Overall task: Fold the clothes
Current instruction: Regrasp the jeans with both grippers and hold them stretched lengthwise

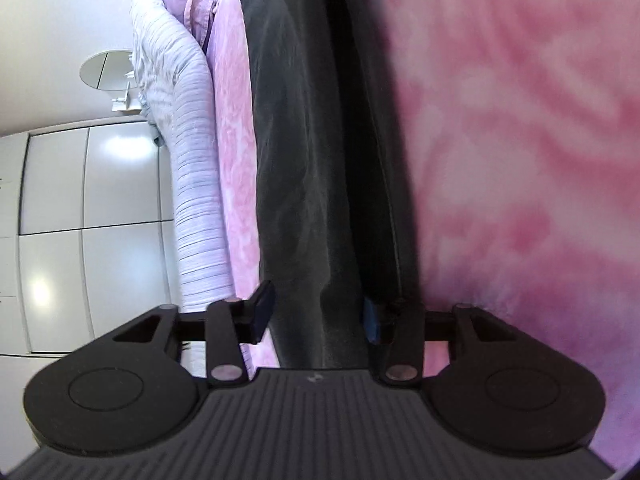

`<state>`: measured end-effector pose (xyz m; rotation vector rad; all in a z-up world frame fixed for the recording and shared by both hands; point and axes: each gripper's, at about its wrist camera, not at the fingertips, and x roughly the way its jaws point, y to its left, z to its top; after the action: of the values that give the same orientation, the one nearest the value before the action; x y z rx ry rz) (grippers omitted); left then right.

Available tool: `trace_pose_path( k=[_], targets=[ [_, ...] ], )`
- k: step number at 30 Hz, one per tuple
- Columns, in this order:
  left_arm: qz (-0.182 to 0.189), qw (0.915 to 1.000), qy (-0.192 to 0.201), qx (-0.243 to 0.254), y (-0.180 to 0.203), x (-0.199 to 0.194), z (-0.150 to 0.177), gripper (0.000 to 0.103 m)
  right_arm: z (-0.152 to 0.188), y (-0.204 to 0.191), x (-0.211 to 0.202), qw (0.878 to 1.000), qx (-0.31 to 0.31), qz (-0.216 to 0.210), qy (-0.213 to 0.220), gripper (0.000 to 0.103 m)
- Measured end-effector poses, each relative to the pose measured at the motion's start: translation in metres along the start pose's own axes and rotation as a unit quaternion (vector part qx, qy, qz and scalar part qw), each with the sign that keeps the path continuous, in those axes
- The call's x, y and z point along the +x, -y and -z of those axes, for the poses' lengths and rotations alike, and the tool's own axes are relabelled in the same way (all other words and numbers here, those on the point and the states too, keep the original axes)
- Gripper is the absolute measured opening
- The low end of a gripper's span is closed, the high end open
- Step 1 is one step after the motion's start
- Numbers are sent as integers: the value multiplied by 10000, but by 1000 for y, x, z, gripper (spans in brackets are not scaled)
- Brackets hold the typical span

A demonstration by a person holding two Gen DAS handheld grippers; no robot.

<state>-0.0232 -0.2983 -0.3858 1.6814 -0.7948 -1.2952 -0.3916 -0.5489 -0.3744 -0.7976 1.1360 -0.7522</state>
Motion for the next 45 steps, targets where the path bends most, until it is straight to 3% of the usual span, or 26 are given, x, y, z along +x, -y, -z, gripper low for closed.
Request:
trace_pose_path(
  k=[2, 4, 8, 11, 14, 20, 26, 28, 30, 32, 38, 41, 45],
  targets=[
    [118, 9993, -60, -361, -8, -2, 0, 38, -2, 8, -2, 9999, 164, -11, -4, 27],
    [251, 9965, -72, -793, -19, -10, 2, 47, -6, 16, -7, 9997, 227, 59, 23, 27],
    [446, 9895, 207, -1357, -34, -39, 0, 59, -10, 24, -14, 9997, 222, 45, 17, 27],
    [663, 9884, 492, -1275, -27, -48, -14, 62, -11, 25, -13, 9995, 298, -9, -77, 27],
    [495, 9925, 502, -994, -16, -34, -23, 61, -11, 19, -13, 9994, 307, -14, -137, 27],
    [29, 9978, -30, -659, -20, 8, -5, 60, -6, 16, -12, 9999, 145, -4, -87, 27],
    [-11, 9971, -496, -570, -17, 39, 32, 41, -2, 9, -10, 10000, 8, 22, -38, 27],
    [192, 9956, -712, -571, -15, 45, 38, 7, 1, 6, -9, 10000, -17, 8, -45, 27],
    [235, 9964, -719, -375, -12, 46, 40, 5, 2, 7, -10, 10000, -25, 13, -67, 26],
    [231, 9953, -699, -626, -23, 40, 38, 5, 2, 12, -13, 9999, -45, 54, -83, 24],
    [98, 9957, -207, -900, -51, -41, 24, 5, 29, 43, -57, 9994, -133, 209, -242, 21],
    [296, 9959, 86, -846, -34, -95, 4, 5, 59, 46, -95, 9989, -205, 152, -402, 21],
    [646, 9940, 422, -774, -2, -163, -22, 8, 103, 20, -136, 9975, -254, -48, -652, 22]
  ],
)
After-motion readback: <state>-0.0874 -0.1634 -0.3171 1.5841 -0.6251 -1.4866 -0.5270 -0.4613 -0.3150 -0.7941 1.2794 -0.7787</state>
